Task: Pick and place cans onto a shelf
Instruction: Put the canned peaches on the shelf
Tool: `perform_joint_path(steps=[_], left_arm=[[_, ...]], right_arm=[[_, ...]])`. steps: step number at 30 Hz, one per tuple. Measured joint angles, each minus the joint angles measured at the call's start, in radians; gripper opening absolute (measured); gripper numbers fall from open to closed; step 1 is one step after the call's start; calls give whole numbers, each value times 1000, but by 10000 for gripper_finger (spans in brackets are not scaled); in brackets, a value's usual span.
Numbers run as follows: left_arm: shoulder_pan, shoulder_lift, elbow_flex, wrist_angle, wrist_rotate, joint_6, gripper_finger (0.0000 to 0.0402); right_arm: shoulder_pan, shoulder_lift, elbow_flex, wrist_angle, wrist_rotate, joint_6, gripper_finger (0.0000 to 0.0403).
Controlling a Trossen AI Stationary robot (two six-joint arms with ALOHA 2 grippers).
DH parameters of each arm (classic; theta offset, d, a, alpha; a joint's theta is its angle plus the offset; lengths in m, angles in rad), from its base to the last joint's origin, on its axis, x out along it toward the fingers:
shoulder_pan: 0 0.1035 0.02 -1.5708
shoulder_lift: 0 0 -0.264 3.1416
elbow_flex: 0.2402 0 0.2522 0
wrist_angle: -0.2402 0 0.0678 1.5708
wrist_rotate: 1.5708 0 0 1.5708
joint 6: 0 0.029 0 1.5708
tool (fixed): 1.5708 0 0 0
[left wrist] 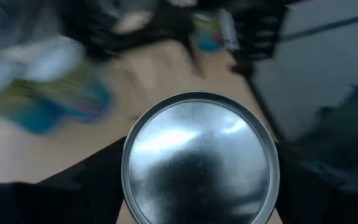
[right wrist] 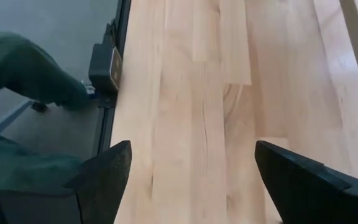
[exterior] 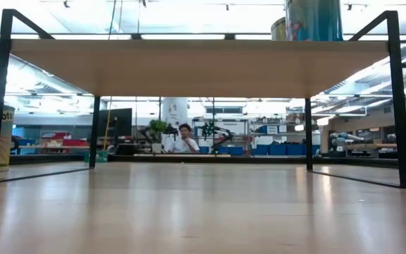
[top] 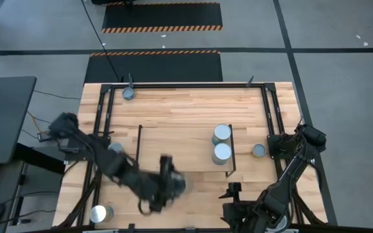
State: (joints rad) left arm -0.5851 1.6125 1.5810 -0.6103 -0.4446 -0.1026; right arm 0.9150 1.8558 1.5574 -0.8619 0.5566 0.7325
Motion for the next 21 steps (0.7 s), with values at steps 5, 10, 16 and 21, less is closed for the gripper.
perform_joint_path(steps=[5, 10, 16, 21], left_arm=[[196, -79, 0, -11, 120, 131, 323], [430, -82, -1, -25, 306, 265, 323], [621, -50, -1, -12, 417, 354, 324], [637, 2, -1, 9, 474, 351, 324]], right_arm=[[-1, -55, 0, -35, 85, 4, 350], [-2, -168, 0, -113, 124, -22, 350], [-17, -299, 0, -232, 207, -36, 350], [-44, -370, 0, -323, 261, -49, 350]])
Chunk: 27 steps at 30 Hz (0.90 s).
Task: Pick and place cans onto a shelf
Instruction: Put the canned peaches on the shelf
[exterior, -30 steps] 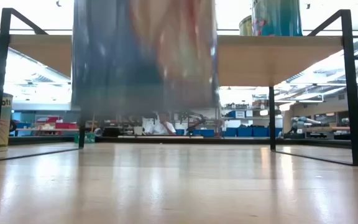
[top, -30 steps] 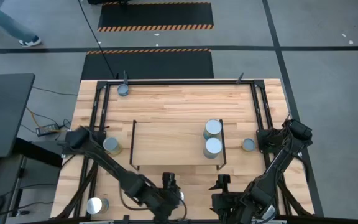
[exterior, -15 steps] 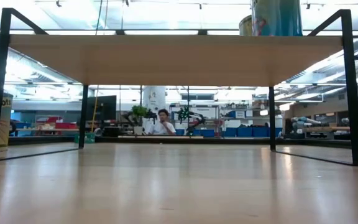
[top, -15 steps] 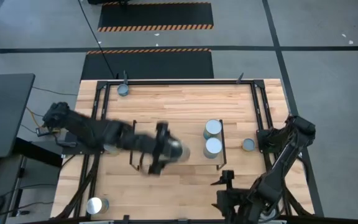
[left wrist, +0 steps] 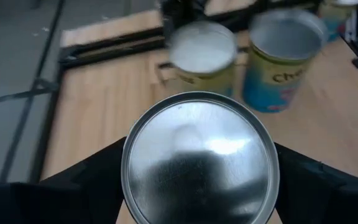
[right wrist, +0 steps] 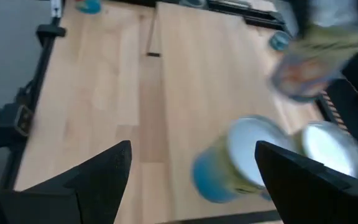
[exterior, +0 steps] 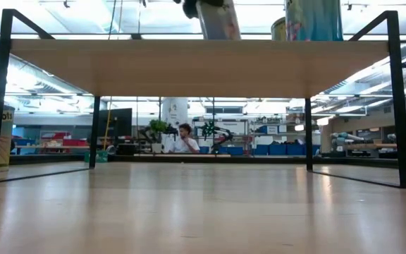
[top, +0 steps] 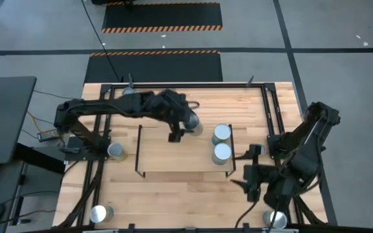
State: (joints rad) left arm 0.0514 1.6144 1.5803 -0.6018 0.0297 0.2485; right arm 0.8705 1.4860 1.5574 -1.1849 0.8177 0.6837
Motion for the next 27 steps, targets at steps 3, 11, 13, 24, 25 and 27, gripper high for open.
perform_joint_path(steps=[3, 11, 13, 24, 25, 27], left_arm=[[-33, 52, 0, 17, 1, 5, 325], [-67, 102, 0, 44, -81, 24, 325], [-67, 102, 0, 53, -81, 20, 325], [-68, 119, 0, 48, -77, 5, 354], [-68, 121, 0, 58, -77, 6, 355], [-68, 122, 0, 64, -78, 9, 355]], right_arm=[[-23, -52, 0, -31, 0, -7, 350], [-62, -189, 0, -46, -31, -41, 350], [-62, -204, 0, -51, -32, -41, 350], [-62, -177, 0, -54, -36, -60, 350], [-62, -173, 0, -54, -38, -59, 350], [-62, -165, 0, -54, -45, -59, 350]])
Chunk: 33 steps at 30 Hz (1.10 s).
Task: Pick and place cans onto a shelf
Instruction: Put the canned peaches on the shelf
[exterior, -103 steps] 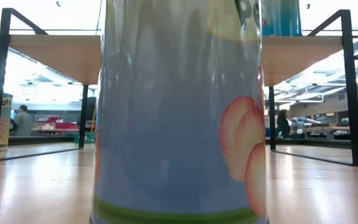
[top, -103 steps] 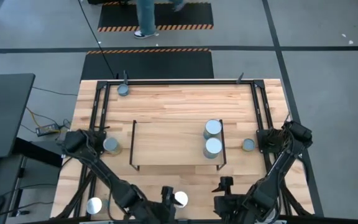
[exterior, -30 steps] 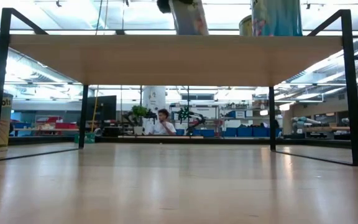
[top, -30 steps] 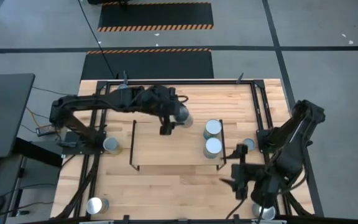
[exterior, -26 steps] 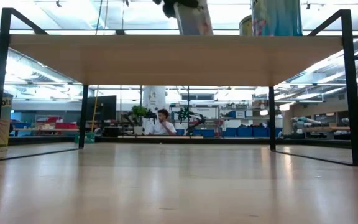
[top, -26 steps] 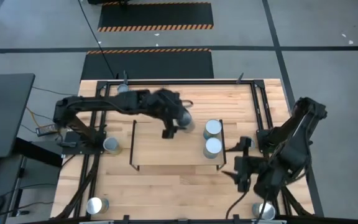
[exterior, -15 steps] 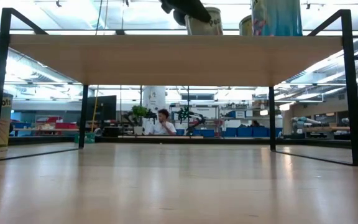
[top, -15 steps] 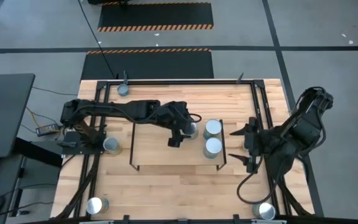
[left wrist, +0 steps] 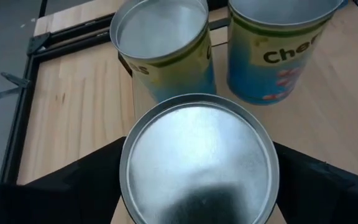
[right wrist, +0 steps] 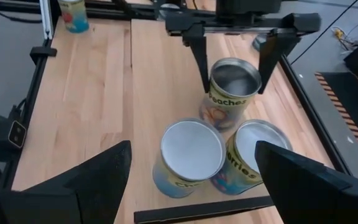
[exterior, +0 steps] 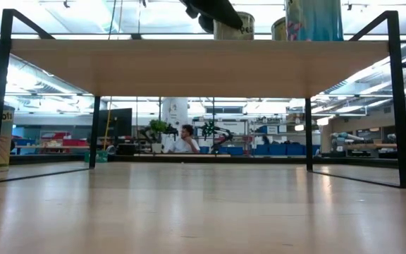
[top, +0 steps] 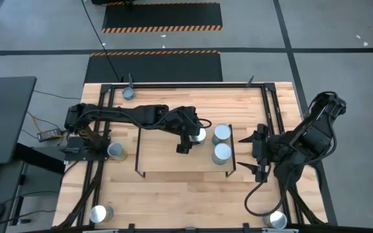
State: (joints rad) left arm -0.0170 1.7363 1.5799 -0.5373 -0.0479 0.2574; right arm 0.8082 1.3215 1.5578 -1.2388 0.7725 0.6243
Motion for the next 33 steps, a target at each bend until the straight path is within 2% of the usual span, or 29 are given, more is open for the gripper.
perform_joint_path(steps=[11, 22, 26, 33], left_arm=[[0, -8, 0, 32, 0, 15, 356], [35, -9, 0, 54, 10, -196, 357], [40, -10, 0, 52, 37, -212, 357], [29, -10, 1, 84, 25, -194, 357]], right_arm=[[0, 2, 0, -5, -15, 2, 350], [0, 2, 0, -5, -15, 1, 350], [0, 2, 0, -5, -15, 1, 350], [0, 2, 0, -5, -15, 1, 350]])
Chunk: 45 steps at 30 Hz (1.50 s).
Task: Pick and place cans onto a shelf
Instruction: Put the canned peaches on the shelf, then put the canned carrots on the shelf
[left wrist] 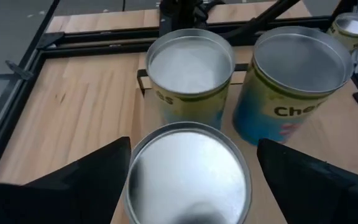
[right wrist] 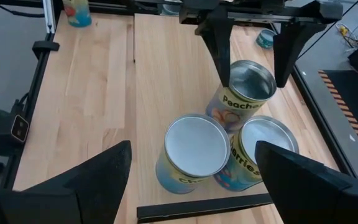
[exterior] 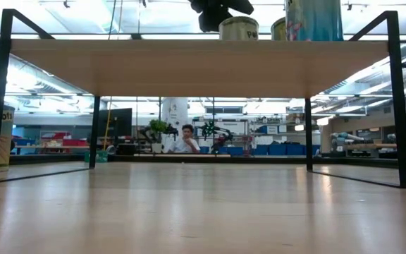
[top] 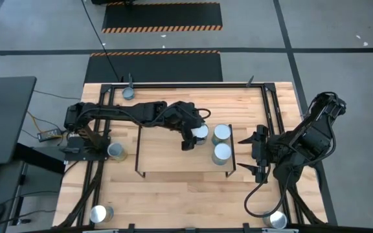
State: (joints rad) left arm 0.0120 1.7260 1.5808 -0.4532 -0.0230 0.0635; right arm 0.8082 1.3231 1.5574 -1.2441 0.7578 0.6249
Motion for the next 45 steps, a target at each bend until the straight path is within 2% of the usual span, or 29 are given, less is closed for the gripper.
perform_joint_path(steps=[5, 7, 14, 17, 22, 26, 29, 33, 38, 40, 45], left_arm=[[-4, 0, 44, -27, -3, -5, 357], [-15, 0, 78, -54, -2, -50, 357], [-178, -3, 135, -87, 13, -116, 357], [-258, -3, 135, -114, -57, -119, 357], [-394, -3, 135, -148, -267, -117, 357], [-507, -2, 135, -207, -313, -79, 357], [-580, -2, 135, -204, -346, -97, 357], [-659, 2, 127, -161, -450, -150, 357], [-725, 6, 75, -40, -564, -132, 357], [-740, 6, 61, -10, -590, -103, 357], [-742, 9, 59, -8, -603, -133, 357]], right_arm=[[0, 0, 0, 0, -2, 8, 350], [0, 0, 0, 0, -22, 8, 350], [18, 36, 0, 4, -64, 39, 350], [34, 81, 0, 8, -94, 42, 350], [52, 137, 0, 8, -171, 63, 350], [76, 150, 0, 8, -228, 96, 350], [88, 149, 0, 8, -327, 174, 350], [91, 167, 0, 4, -549, 282, 350], [116, 234, 0, -10, -846, 544, 349], [152, 270, 0, 17, -902, 630, 344], [216, 381, 0, 51, -923, 820, 319]])
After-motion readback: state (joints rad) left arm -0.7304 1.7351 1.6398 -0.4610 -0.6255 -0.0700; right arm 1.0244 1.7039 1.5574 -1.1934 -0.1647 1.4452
